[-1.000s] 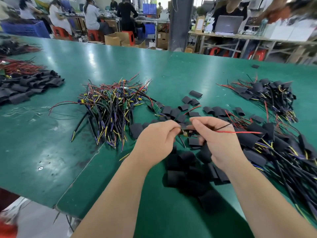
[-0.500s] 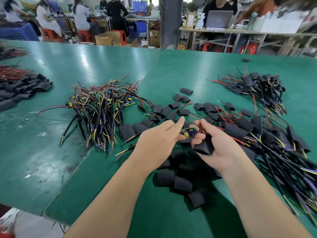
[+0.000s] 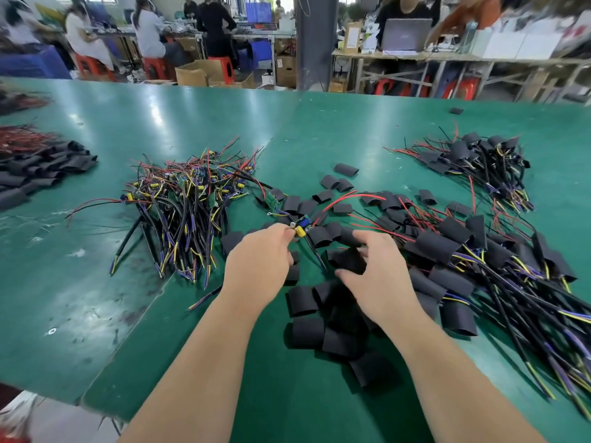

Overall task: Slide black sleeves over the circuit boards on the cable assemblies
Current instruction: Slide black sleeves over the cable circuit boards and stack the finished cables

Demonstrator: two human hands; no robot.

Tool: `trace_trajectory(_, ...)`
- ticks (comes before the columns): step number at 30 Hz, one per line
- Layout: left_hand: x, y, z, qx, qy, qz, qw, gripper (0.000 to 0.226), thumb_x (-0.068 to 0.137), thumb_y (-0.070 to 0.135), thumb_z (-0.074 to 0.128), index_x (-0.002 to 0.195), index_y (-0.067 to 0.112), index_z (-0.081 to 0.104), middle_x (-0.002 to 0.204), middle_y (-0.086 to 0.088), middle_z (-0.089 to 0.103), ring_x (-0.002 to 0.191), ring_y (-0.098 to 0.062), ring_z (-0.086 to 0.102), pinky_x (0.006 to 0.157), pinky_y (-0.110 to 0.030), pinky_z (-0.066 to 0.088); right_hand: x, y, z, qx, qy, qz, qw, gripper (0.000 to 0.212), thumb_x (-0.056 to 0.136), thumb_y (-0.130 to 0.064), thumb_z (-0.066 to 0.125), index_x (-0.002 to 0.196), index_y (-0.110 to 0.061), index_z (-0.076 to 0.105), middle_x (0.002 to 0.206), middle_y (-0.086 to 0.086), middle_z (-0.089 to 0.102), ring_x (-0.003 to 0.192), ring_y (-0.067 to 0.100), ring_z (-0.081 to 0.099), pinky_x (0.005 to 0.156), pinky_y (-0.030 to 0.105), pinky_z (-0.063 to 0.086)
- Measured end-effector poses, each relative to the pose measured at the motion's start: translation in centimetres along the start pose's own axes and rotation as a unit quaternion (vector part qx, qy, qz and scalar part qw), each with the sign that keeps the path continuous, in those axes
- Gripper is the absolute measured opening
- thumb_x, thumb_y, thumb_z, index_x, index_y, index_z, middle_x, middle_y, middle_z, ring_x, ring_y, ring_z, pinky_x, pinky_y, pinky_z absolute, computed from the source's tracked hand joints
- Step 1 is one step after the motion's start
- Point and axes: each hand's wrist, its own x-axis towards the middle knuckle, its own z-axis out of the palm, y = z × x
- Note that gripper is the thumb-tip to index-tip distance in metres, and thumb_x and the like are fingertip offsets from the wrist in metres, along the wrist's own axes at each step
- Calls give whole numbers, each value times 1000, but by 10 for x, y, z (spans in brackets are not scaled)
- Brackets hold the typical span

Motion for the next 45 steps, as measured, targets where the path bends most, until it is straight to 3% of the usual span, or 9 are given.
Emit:
trace_trajectory(7,-3,-5,-4,-113,64,-4,991,35,103,25,34,86,13,62,64,6,61,57,-13,54,60,-31,43,-1,1,-10,-230,-59,2,971,47,79,-42,75,108,-7,63,151,11,22,136,27,27,106,25,23)
trace_trajectory(12,-4,-6,-2,-124,54,0,991,37,102,27,35,80,13,60,63,4,60,51,-10,49,53,-29,40,-8,-13,-11,-383,-29,3,923,45,84,-57,61,104,-17,63,115,5,47,113,28,44,89,36,38)
trace_trajectory(16,-4,-5,-1,-123,47,-2,991,37,102,25,37,69,22,52,55,11,53,50,-3,48,48,-17,30,-12,-15,-19,-316,-47,-69,945,23,87,-36,57,81,-14,53,85,3,50,97,29,59,66,31,37)
trace_trajectory(20,-5,-4,-2,-141,46,14,989,39,102,23,37,65,33,46,54,22,55,50,0,49,49,-14,33,-8,-7,-29,-248,-27,-114,962,44,78,-39,65,118,-20,62,105,-1,69,104,24,61,82,34,49)
trace_trajectory(24,-4,-7,0,-170,49,32,984,31,102,21,38,79,29,57,57,10,57,54,-3,50,53,-16,35,1,-8,-43,56,75,-30,995,20,73,-24,78,91,-30,70,78,-19,70,73,-3,63,69,8,44)
trace_trajectory(26,-4,-7,0,-195,44,43,979,31,102,25,37,80,31,58,58,8,57,53,-5,49,53,-18,37,7,-7,-48,322,106,61,939,22,74,-12,78,82,-26,63,75,-14,69,71,2,64,66,12,47)
trace_trajectory(28,-5,-6,0,-212,35,54,975,30,98,32,34,79,33,57,59,9,58,51,-6,49,52,-16,36,11,-6,-49,590,99,128,791,20,78,-5,69,89,-17,57,84,0,70,83,16,69,66,20,52)
trace_trajectory(31,-6,-4,-1,-227,26,70,971,29,96,34,33,78,37,56,65,10,61,49,-5,47,50,-13,34,9,-4,-52,739,105,145,649,17,94,4,44,97,-7,56,83,3,72,92,19,72,67,23,53)
trace_trajectory(45,-9,2,2,-235,-2,95,967,30,98,28,37,81,28,62,63,8,60,45,-3,46,47,-9,30,9,-11,-55,832,83,131,533,47,70,-15,69,114,-4,58,116,12,69,99,17,70,66,23,56)
